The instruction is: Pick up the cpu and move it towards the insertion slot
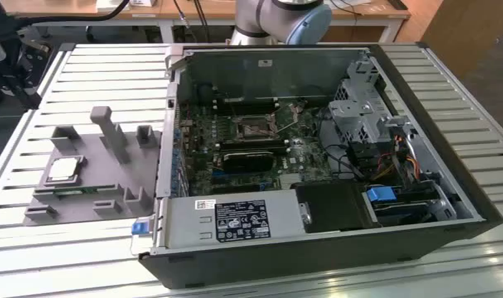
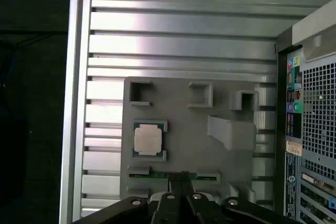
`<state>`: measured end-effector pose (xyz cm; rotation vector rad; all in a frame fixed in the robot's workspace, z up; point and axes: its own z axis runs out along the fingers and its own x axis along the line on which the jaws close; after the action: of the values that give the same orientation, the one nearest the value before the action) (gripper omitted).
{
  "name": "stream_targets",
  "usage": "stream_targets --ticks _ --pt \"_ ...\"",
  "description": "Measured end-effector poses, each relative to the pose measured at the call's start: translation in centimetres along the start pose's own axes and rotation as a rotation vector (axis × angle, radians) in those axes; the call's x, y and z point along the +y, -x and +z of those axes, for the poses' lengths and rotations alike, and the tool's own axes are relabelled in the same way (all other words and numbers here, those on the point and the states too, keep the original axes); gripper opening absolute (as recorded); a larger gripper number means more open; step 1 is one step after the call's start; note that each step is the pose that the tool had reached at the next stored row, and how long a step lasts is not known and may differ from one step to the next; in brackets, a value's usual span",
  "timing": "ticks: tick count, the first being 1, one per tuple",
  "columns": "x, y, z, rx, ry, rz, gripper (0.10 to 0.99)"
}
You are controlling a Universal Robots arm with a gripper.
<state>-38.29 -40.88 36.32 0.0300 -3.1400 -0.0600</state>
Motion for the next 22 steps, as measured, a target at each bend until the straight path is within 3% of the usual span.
stream_targets --ticks 12,22 --pt "-0.01 -0.01 0.04 -0.0007 0.0 0.0 0.102" --pt "-0.09 -0.26 1.48 -0.0107 0.002 0.0 0.102"
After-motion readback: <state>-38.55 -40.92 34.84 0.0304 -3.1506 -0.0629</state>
